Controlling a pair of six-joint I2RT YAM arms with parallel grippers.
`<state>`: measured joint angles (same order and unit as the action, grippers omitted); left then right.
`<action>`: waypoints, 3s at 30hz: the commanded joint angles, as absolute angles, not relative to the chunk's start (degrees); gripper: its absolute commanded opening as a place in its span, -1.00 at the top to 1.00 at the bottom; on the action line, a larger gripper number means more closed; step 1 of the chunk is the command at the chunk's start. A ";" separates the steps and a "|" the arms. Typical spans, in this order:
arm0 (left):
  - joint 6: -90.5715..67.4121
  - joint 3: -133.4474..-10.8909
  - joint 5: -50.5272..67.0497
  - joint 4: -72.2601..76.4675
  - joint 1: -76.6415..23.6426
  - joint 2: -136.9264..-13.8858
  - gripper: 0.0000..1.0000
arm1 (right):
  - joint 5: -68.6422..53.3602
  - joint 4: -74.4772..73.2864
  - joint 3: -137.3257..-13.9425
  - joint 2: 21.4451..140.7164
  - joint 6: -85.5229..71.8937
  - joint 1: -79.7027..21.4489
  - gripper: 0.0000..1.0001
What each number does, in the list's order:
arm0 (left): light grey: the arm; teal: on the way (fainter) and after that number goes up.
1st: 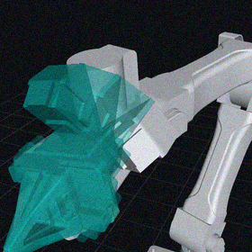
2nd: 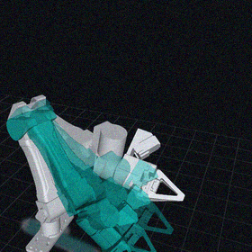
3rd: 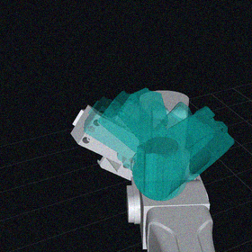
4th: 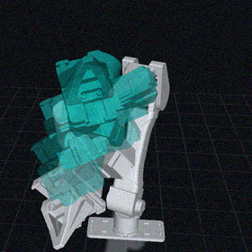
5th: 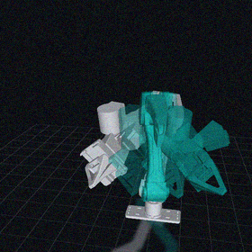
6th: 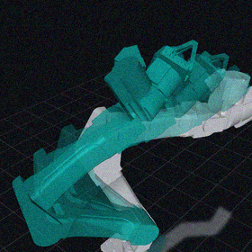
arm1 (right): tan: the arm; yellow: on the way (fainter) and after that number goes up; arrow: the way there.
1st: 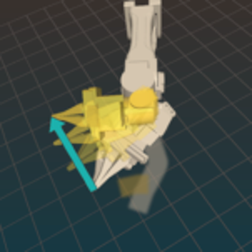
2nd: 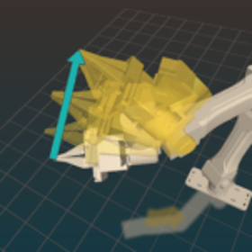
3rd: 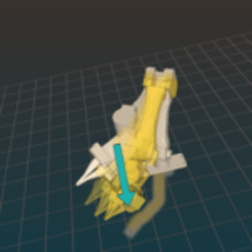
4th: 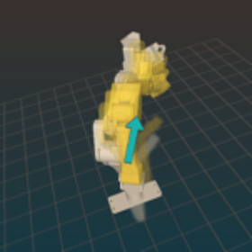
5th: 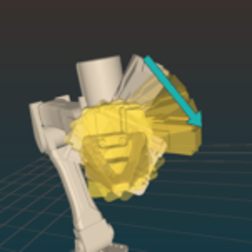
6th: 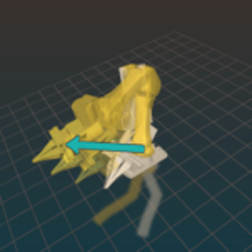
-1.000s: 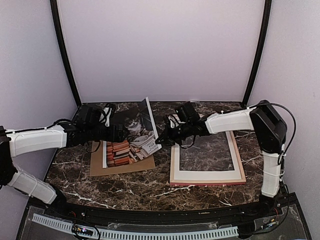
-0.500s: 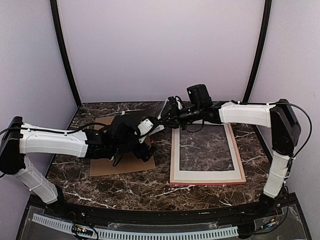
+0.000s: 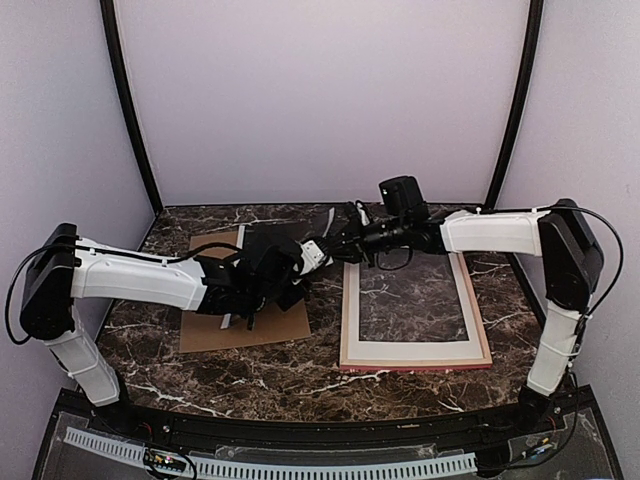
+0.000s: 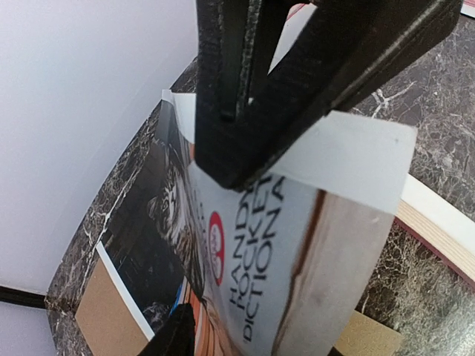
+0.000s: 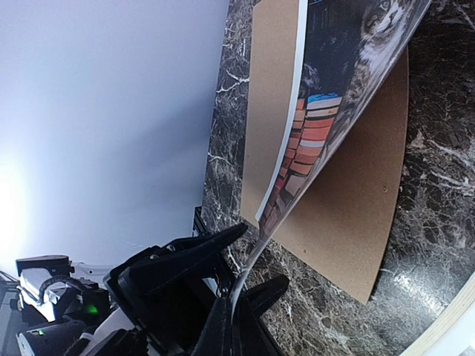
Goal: Put the photo into the frame
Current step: Pass from the right arm to the left, then turn over the photo, then pass from the left arm to the right
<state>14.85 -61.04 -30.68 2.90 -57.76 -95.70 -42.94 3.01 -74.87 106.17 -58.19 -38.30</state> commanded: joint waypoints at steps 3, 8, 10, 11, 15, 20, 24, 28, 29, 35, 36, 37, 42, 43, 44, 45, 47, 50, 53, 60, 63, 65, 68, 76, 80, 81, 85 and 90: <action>16.42 -62.29 -32.76 2.88 -58.01 -95.96 0.50 | -44.69 6.94 -74.53 104.61 -59.13 -37.97 1.00; 16.64 -63.37 -32.79 2.60 -58.01 -95.98 0.95 | -44.82 6.79 -74.08 104.06 -58.94 -37.47 0.77; 16.27 -64.30 -32.76 1.30 -58.01 -95.79 1.00 | -44.87 6.44 -73.52 103.43 -58.34 -36.95 0.59; 16.13 -65.14 -32.68 0.91 -58.01 -95.60 1.00 | -44.76 5.98 -73.22 102.99 -57.82 -36.55 0.51; 14.16 -68.16 -32.19 -2.35 -58.01 -93.99 1.00 | -43.16 1.51 -72.44 99.85 -54.09 -34.24 0.17; 10.47 -74.44 -30.29 -6.43 -57.94 -91.49 1.00 | -40.06 -7.09 -73.22 92.91 -47.92 -30.01 -0.20; 8.44 -82.60 -27.50 -10.26 -57.83 -91.82 1.00 | -37.86 -13.05 -74.77 86.75 -43.92 -25.48 -0.43; 5.51 -92.25 -19.38 -12.69 -57.83 -93.33 1.00 | -34.36 -20.84 -77.18 81.69 -39.40 -20.20 -0.52; 4.30 -93.72 -16.14 -12.67 -57.83 -93.56 1.00 | -33.55 -22.73 -77.70 80.59 -38.43 -18.69 -0.52; -4.35 -97.30 -4.84 -4.10 -57.80 -91.71 1.00 | -31.08 -29.81 -78.26 76.09 -33.87 -9.69 -0.55; -5.82 -96.11 -5.14 -2.49 -57.43 -90.95 1.00 | -31.16 -30.18 -77.78 75.77 -33.55 -8.84 -0.55; -9.81 -93.31 -5.47 0.21 -57.06 -89.51 1.00 | -31.32 -30.30 -77.24 75.46 -33.33 -8.08 -0.55; -30.41 -82.66 -8.40 4.79 -51.83 -86.39 1.00 | -32.56 -28.88 -73.67 74.84 -33.35 -7.28 -0.57; -32.65 -79.40 -9.17 5.70 -51.40 -86.00 1.00 | -32.81 -28.23 -72.82 74.80 -33.69 -7.29 -0.57; -37.56 -77.76 -10.42 6.23 -50.69 -85.89 1.00 | -33.13 -27.39 -71.72 74.64 -33.93 -7.29 -0.57; -40.23 -74.24 -10.88 7.67 -50.44 -85.76 1.00 | -33.54 -26.47 -70.53 74.59 -34.31 -7.29 -0.57; -47.38 -68.96 -11.65 10.98 -49.65 -86.01 1.00 | -34.30 -24.79 -67.81 74.65 -35.12 -7.37 -0.59; -57.07 -62.85 -13.09 15.37 -49.23 -87.28 1.00 | -35.02 -22.00 -63.10 74.71 -36.52 -8.20 -0.59; -62.22 -57.82 -14.07 18.76 -49.21 -89.40 1.00 | -34.18 -19.65 -58.80 74.77 -37.71 -10.54 -0.60; -72.38 -50.36 -16.85 21.67 -49.17 -91.26 1.00 | -30.97 -10.57 -47.92 76.65 -42.55 -18.45 -0.61; -76.31 -47.98 -18.64 21.94 -49.22 -90.38 1.00 | -29.19 -6.89 -44.15 77.88 -45.21 -21.88 -0.61; -78.14 -46.24 -19.88 21.98 -49.19 -89.45 1.00 | -28.48 -4.74 -42.39 78.85 -46.68 -23.72 -0.61; -80.69 -43.96 -21.09 21.48 -49.28 -87.90 1.00 | -28.19 -0.96 -39.99 80.45 -49.40 -26.35 -0.60; -86.08 -41.23 -20.10 22.31 -49.24 -86.26 1.00 | -26.67 7.81 -37.24 84.30 -56.19 -33.75 -0.58; -89.45 -40.66 -19.14 23.26 -49.26 -85.47 1.00 | -25.81 10.95 -36.25 85.16 -59.41 -36.07 -0.56; -90.24 -40.66 -19.06 23.75 -49.24 -85.09 1.00 | -25.78 11.94 -36.00 85.40 -60.24 -36.79 -0.55; -91.42 -41.51 -18.61 24.34 -49.18 -84.49 1.00 | -25.94 15.72 -34.87 86.60 -63.27 -38.89 -0.52; -92.48 -42.45 -17.81 25.38 -49.24 -84.82 1.00 | -26.19 19.85 -32.95 87.61 -66.35 -40.06 -0.51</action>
